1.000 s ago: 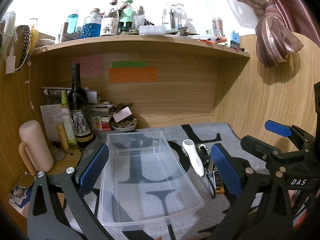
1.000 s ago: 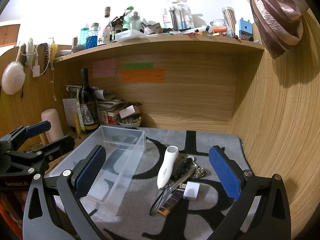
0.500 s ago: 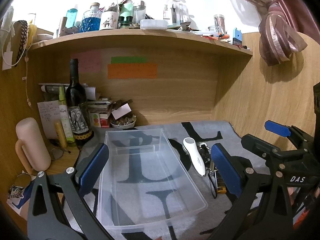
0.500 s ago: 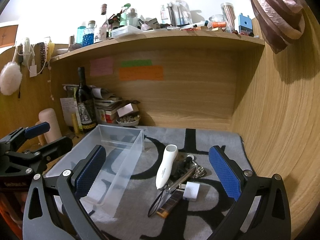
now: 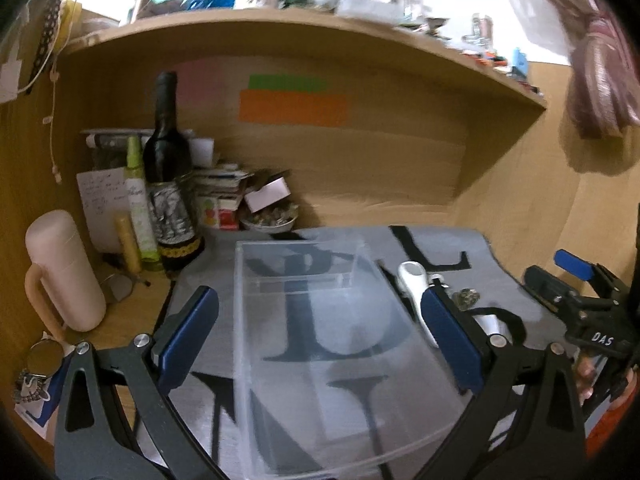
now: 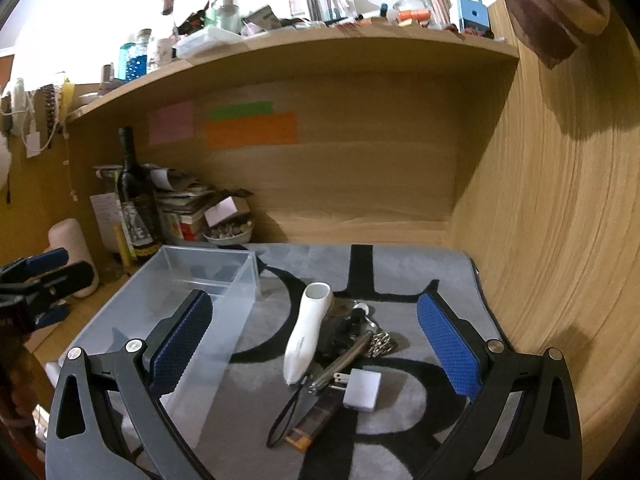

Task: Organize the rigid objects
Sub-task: 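Grasp the white handheld device with the right gripper, then carry the white device into the clear box and open the right gripper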

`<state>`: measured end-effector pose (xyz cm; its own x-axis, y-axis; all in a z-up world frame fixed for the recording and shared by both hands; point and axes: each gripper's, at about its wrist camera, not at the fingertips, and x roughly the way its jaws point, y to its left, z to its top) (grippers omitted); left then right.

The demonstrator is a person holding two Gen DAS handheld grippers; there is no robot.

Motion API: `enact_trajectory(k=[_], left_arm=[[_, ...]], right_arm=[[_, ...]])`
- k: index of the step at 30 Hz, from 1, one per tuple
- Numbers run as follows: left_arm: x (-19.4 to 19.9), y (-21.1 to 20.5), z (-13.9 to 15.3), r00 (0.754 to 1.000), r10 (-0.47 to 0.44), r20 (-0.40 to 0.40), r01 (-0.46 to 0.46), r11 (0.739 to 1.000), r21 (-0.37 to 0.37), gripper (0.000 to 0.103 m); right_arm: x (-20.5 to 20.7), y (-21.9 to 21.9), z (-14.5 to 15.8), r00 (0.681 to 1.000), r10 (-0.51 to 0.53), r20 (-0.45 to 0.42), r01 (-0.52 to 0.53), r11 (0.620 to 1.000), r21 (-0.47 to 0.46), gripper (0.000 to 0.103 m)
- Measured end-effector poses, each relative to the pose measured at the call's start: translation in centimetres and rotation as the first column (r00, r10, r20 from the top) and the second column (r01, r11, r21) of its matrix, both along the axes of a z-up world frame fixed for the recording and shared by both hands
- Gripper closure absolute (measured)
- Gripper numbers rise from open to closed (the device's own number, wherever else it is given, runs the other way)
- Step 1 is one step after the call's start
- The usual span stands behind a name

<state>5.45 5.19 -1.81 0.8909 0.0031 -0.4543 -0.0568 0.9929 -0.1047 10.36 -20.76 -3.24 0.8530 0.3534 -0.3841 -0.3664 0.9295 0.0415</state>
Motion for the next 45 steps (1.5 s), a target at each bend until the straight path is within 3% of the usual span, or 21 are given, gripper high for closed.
enact_trajectory(k=[2, 10, 18, 28, 34, 45], left_arm=[[0.6, 1.0, -0.3, 0.999, 0.013, -0.033, -0.013, 1.000, 0.001, 0.016], [3.8, 4.5, -2.3, 0.976, 0.042, -0.214, -0.044, 0.999, -0.003, 0.032], [6.1, 5.9, -5.1, 0.916, -0.014, -0.401, -0.005, 0.999, -0.046, 0.057], [7.4, 5.2, -6.0, 0.855, -0.087, -0.511, 0.084, 0.996, -0.030, 0.086], [7.6, 5.1, -6.3, 0.846, -0.119, -0.520, 0.116, 0.993, -0.039, 0.090], [7.6, 5.3, -6.3, 0.850, -0.128, -0.511, 0.109, 0.992, -0.068, 0.090]], right_arm=[[0.6, -0.1, -0.1, 1.000, -0.004, -0.015, 0.004, 1.000, -0.007, 0.003], [3.2, -0.2, -0.7, 0.996, 0.001, -0.093, -0.005, 0.999, -0.044, 0.020], [5.7, 0.8, -1.8, 0.983, 0.027, -0.180, -0.044, 0.995, -0.090, 0.032], [8.9, 3.3, -3.7, 0.954, 0.039, -0.296, -0.083, 0.987, -0.141, 0.035], [11.4, 5.5, -5.6, 0.929, 0.040, -0.368, -0.118, 0.974, -0.192, 0.048], [14.9, 7.5, -8.9, 0.873, 0.035, -0.487, -0.160, 0.963, -0.217, 0.051]])
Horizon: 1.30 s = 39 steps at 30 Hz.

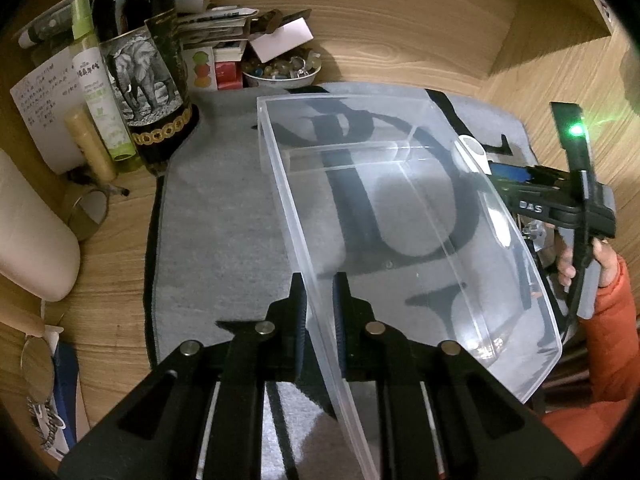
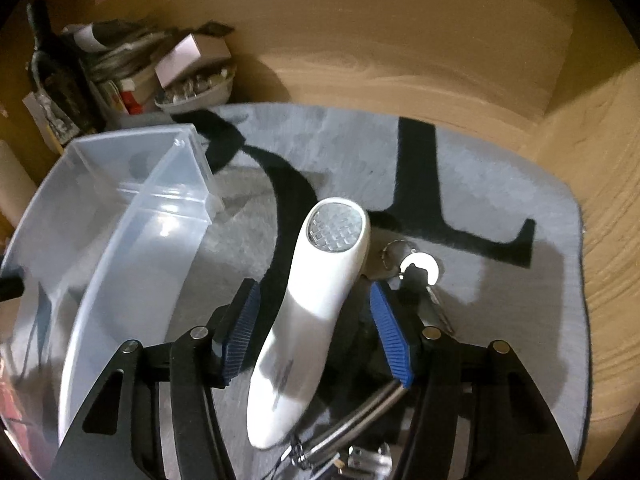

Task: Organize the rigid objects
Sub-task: 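Carry the white device into the clear box and open the right gripper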

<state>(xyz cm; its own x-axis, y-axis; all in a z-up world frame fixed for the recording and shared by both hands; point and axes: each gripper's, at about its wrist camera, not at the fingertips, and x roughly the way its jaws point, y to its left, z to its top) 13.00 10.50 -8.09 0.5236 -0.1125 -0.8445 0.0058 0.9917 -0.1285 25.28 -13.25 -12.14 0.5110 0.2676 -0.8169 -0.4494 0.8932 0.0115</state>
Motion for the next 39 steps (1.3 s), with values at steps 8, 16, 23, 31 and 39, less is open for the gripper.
enact_trajectory(k=[8, 16, 23, 31, 39], left_arm=[[-0.1, 0.0, -0.1, 1.000, 0.004, 0.009, -0.003, 1.000, -0.005, 0.090], [-0.2, -0.1, 0.0, 1.000, 0.015, 0.016, -0.015, 1.000, 0.000, 0.091], [-0.2, -0.1, 0.0, 0.999, 0.027, 0.021, -0.027, 1.000, -0.001, 0.091], [-0.5, -0.3, 0.2, 0.998, 0.038, 0.041, -0.038, 0.999, 0.010, 0.092], [-0.6, -0.3, 0.3, 0.998, 0.038, 0.048, -0.039, 0.999, 0.015, 0.092]], right_arm=[[1.2, 1.4, -1.2, 1.000, 0.009, -0.020, -0.010, 0.999, -0.033, 0.066], [0.4, 1.0, -0.8, 1.000, 0.007, 0.009, -0.007, 1.000, -0.012, 0.069], [-1.4, 0.0, 1.7, 0.997, 0.011, 0.082, -0.013, 1.000, 0.024, 0.069], [-3.8, -0.2, 6.3, 0.979, 0.015, 0.202, -0.031, 0.996, 0.079, 0.069], [-6.2, 0.4, 10.7, 0.951, 0.038, 0.307, -0.086, 0.986, 0.146, 0.069]])
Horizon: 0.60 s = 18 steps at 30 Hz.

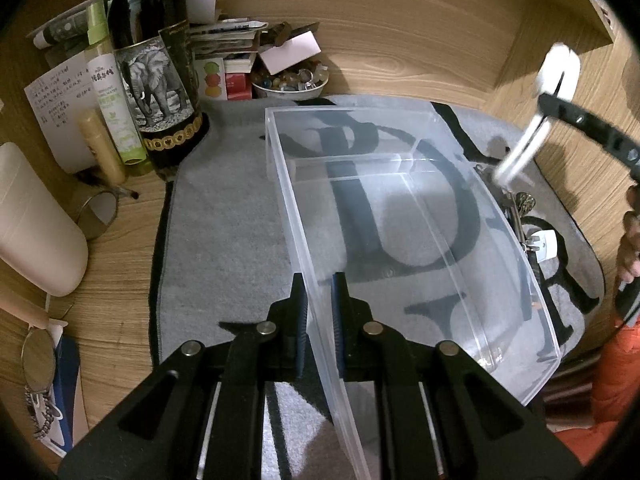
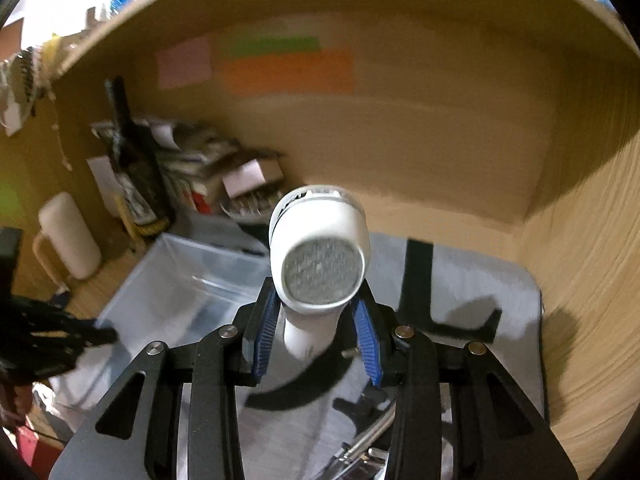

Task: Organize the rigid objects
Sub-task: 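Carry the white device into the clear box and open the right gripper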

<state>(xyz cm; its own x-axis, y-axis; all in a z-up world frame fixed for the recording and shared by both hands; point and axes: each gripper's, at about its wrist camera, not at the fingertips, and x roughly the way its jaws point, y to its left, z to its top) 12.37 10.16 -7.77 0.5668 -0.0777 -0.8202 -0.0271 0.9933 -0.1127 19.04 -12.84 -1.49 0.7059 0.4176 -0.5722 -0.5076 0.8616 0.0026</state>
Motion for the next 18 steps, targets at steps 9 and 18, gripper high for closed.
enact_trajectory(k=[9, 18], left_arm=[[0.0, 0.0, 0.0, 1.000, 0.000, 0.006, 0.000, 1.000, 0.005, 0.092], [-0.1, 0.0, -0.1, 1.000, -0.002, 0.011, 0.002, 1.000, 0.007, 0.092]], right_arm=[[-2.4, 2.8, 2.4, 0.992, 0.112, 0.061, -0.114, 0.993, 0.041, 0.069], [-2.2, 7.4, -0.2, 0.974, 0.227, -0.008, -0.227, 0.974, 0.001, 0.069]])
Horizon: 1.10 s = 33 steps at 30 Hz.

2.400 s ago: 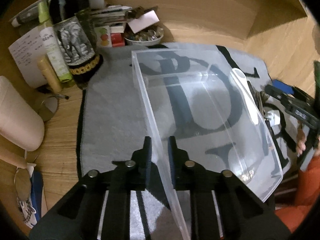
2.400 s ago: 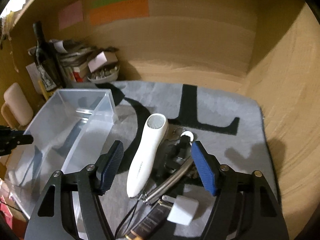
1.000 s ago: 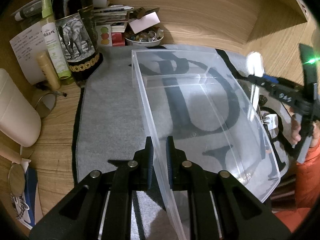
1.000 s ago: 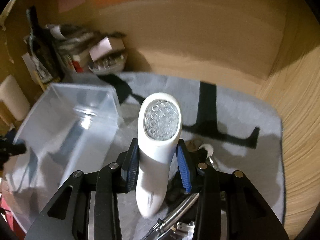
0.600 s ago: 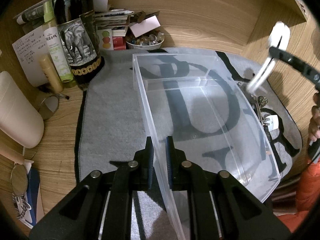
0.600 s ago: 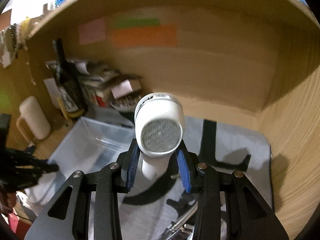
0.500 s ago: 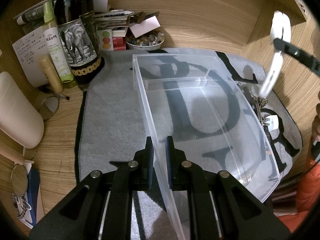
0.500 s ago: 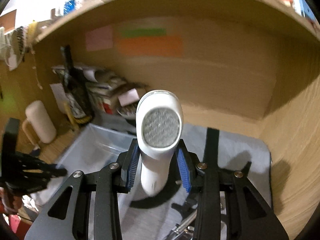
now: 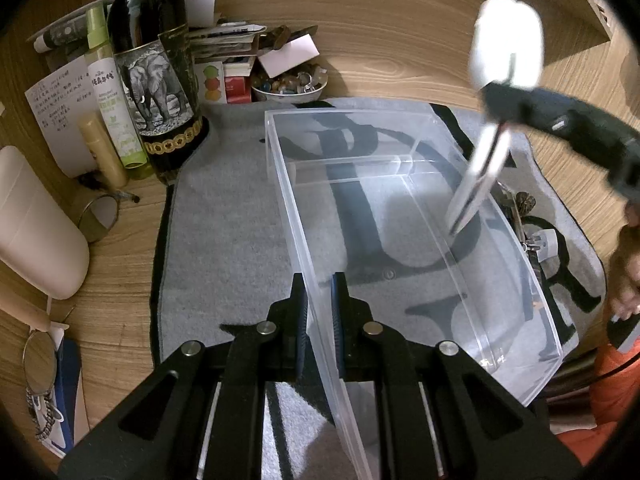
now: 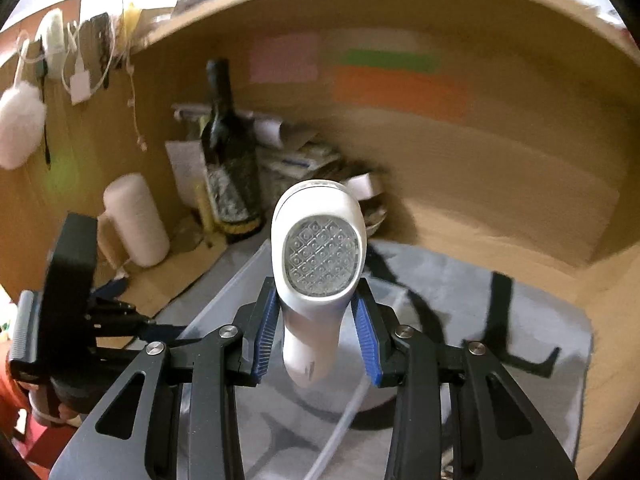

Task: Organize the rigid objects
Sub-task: 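Carry the white device into the clear box and open the right gripper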

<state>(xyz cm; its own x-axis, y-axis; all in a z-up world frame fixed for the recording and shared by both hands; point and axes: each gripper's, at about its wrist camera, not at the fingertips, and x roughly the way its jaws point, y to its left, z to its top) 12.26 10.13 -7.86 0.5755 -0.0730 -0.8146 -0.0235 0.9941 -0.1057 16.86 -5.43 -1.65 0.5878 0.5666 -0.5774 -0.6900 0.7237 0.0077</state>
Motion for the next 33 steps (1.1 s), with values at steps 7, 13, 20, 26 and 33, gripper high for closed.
enact_trajectory(k=[7, 13, 20, 26, 33], left_arm=[[0.0, 0.0, 0.0, 1.000, -0.006, 0.008, 0.006, 1.000, 0.000, 0.092], [0.0, 0.1, 0.0, 1.000, -0.012, 0.014, 0.012, 1.000, -0.003, 0.092], [0.0, 0.1, -0.1, 1.000, -0.017, 0.019, 0.017, 1.000, -0.004, 0.092], [0.0, 0.1, -0.1, 1.000, -0.018, 0.021, 0.018, 1.000, -0.004, 0.092], [0.1, 0.0, -0.1, 1.000, -0.018, 0.020, 0.018, 1.000, -0.002, 0.092]], right_arm=[[1.7, 2.6, -3.1, 0.996, 0.024, -0.087, -0.031, 0.996, -0.083, 0.069], [3.1, 3.6, -4.7, 0.990, 0.018, -0.142, -0.038, 0.990, -0.138, 0.069], [4.5, 4.6, -6.8, 0.975, 0.017, -0.221, -0.066, 0.974, -0.215, 0.069], [4.8, 5.3, -8.0, 0.966, 0.025, -0.258, -0.098, 0.957, -0.274, 0.068], [4.3, 4.8, -7.0, 0.980, 0.029, -0.195, -0.081, 0.960, -0.268, 0.053]])
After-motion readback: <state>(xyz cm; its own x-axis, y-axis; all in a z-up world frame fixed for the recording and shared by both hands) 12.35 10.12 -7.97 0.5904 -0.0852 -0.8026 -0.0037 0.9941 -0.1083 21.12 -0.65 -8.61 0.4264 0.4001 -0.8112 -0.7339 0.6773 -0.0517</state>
